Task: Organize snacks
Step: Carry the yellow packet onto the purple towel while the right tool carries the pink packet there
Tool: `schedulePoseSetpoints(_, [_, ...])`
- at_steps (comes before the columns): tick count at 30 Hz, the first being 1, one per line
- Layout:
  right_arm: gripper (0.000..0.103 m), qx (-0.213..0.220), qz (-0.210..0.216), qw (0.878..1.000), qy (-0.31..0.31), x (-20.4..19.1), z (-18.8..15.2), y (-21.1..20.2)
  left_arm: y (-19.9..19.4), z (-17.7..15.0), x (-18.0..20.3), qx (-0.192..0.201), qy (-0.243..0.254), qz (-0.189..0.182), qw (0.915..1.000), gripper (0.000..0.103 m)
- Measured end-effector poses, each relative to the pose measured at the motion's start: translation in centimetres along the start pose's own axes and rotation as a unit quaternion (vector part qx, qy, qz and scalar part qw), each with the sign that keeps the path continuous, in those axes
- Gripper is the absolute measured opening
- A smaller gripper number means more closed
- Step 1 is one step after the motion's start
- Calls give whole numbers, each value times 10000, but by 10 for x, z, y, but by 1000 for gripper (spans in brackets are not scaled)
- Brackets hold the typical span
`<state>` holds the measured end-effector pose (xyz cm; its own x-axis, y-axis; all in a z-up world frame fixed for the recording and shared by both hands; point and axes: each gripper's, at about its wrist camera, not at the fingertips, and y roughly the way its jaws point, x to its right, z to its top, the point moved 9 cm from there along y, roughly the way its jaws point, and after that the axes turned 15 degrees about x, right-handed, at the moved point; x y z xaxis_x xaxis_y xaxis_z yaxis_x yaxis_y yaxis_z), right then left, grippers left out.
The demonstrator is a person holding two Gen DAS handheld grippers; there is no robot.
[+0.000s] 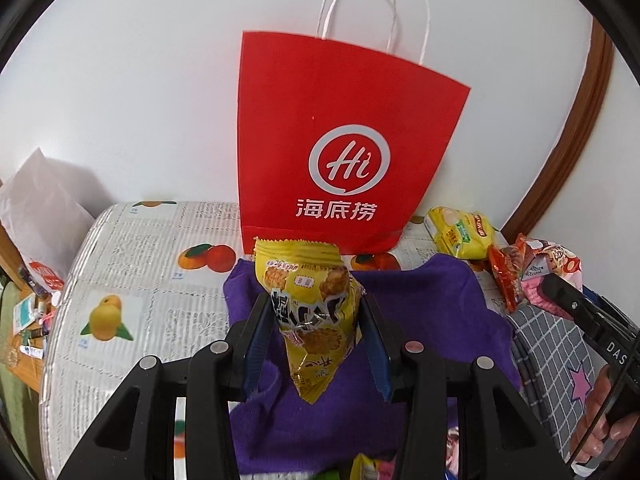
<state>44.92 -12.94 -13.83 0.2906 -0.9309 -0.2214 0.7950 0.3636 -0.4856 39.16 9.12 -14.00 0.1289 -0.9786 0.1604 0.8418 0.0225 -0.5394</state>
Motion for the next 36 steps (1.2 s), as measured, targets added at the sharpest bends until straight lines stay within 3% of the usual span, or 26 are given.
schedulePoseSetpoints(5, [54,-66,-10,9999,-84,-1,1,28,25,-2,-2,-97,-59,30,9999,41])
schedulePoseSetpoints(15, [54,-600,-73,9979,-223,10,-23,68,67,-21,-9,-397,-148,21,9991,41])
schedulePoseSetpoints(24, [54,-1333,-109,9909,-173,26,-62,97,79,-30,-18,-579,-216,71,9981,41])
schedulePoseSetpoints(36, [54,-1782,-205,9834,-281,29,-94,117,98,-49,-18,-912,-364,-47,9952,41])
